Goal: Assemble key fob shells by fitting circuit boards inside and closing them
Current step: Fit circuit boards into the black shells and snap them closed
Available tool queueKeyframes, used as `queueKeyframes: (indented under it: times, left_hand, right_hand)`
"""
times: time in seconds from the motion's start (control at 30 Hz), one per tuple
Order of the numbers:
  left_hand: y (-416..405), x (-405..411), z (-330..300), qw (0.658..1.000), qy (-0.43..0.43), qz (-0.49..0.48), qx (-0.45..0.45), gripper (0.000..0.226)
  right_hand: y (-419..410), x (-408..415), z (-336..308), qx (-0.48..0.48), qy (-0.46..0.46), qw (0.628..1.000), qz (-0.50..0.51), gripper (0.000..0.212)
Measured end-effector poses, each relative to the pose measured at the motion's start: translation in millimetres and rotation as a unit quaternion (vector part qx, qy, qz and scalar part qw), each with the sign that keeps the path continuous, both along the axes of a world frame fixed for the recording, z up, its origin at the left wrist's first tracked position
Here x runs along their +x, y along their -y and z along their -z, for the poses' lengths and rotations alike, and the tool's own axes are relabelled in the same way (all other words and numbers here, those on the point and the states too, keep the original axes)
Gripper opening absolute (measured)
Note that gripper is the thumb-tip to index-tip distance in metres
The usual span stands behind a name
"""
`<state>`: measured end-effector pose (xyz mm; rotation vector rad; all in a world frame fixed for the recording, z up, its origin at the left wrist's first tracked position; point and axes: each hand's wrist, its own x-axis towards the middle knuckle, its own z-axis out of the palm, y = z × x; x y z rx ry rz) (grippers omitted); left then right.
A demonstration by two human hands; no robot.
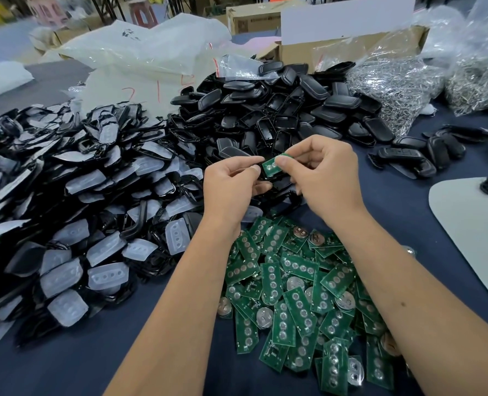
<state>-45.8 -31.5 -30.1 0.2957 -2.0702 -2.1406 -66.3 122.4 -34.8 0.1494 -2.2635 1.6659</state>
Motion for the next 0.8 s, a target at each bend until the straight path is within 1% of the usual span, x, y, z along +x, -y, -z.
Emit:
queueKeyframes:
  times: [0.27,0.43,0.57,0.63,0.73,0.8]
  left_hand:
    - [-0.7,0.4,0.1,1.0,0.003,0.002,0.006,0.021]
    - [-1.7,0.4,1.7,1.0,0.0,0.002,0.004,0.02]
    - [-1.6,0.1,4.0,1.0,-0.01,-0.002,-0.002,0.01]
    - [-1.4,0.0,5.6,1.0,-0.014,-0.002,-0.003,0.009]
    - [-0.5,-0.7,7.1,1.0,-0.013,-0.004,0.001,0.01]
    - [0.1,-1.4,7.1,1.0,-0.01,-0.006,0.01,0.011]
  right_hand:
    - [-0.8,0.0,1.4,-0.028,0.009,1.0,-0.002,0.014]
    - [1.1,2.0,-0.8,0.025,-0.008,1.0,0.003,0.016]
    - [2.3,4.4,-4.3,0.041,-0.019,0.999,0.001,0.015]
    - [1.7,5.0,-5.1,0.036,-0.013,0.999,-0.01,0.015]
    - [1.6,6.9,-5.6,0.005,-0.004,0.999,-0.034,0.017]
    - [2.9,7.6,-5.1,0.011,-0.01,0.999,-0.033,0.02]
